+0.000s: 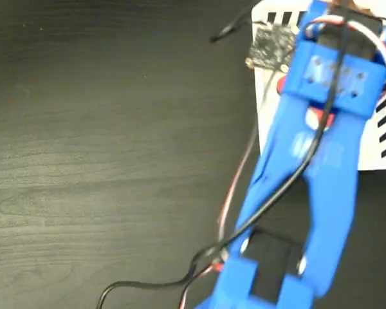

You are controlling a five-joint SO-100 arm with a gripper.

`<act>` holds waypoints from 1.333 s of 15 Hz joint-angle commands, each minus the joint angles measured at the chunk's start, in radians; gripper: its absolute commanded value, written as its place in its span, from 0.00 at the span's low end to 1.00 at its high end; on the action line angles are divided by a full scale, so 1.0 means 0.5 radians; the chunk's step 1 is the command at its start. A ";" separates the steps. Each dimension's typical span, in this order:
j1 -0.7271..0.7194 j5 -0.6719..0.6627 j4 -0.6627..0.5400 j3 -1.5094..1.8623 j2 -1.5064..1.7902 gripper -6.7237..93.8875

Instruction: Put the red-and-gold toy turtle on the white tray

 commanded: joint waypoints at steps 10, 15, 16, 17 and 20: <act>-0.930 0.325 -1.147 2.359 1.988 0.07; -1.132 0.310 -1.120 3.316 2.816 0.07; -1.157 0.313 -1.108 3.464 2.942 0.07; -1.184 0.331 -1.083 3.568 3.074 0.07; -1.279 0.347 -0.629 3.682 3.697 0.07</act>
